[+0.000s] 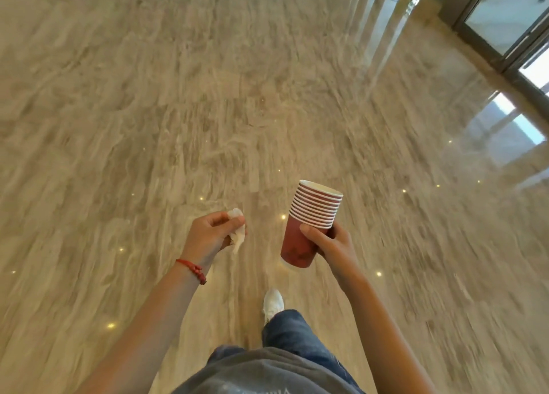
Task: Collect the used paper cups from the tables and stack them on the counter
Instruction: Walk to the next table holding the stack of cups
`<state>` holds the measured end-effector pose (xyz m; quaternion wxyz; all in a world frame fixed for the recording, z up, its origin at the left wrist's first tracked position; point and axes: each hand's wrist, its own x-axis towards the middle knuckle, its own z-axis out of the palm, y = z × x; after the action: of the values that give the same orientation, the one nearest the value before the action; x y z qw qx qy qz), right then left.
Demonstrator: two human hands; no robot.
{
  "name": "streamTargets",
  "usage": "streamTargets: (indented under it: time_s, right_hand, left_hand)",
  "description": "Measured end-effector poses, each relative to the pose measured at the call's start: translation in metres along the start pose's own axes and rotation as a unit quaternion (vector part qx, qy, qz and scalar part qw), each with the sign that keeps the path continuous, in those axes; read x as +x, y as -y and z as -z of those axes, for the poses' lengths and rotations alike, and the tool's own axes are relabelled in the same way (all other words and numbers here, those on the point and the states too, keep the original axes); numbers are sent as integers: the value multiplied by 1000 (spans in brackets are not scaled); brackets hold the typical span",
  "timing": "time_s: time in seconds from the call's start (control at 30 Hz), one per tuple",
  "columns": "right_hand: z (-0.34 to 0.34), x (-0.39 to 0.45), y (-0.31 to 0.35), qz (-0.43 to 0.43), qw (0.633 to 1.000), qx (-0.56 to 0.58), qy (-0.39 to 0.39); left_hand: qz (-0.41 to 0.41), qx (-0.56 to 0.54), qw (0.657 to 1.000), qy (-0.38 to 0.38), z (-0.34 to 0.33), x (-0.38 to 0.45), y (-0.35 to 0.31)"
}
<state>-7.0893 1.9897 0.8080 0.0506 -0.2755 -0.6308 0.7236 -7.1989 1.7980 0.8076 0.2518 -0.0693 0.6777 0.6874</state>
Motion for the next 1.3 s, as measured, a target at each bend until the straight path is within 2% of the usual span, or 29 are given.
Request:
streamTargets:
  time_s: [0.2, 0.37, 0.77, 1.0, 1.3]
  right_hand:
    - [1, 136, 68, 9, 1000, 4, 23]
    - [-7, 237, 96, 1, 999, -6, 33]
    - [-45, 541, 222, 17, 999, -31, 17]
    - [-54, 681, 266, -2, 1000, -18, 7]
    - [-47, 914, 338, -8, 1000, -9, 12]
  left_hand:
    - [2, -3, 1000, -7, -39, 124, -66]
    - [-1, -1, 1000, -6, -57, 220, -105]
    - [-16, -7, 1000, 22, -95, 516, -275]
    - [-6, -9, 1000, 22, -123, 653, -339]
    - [-37, -4, 999, 3, -175, 857, -439]
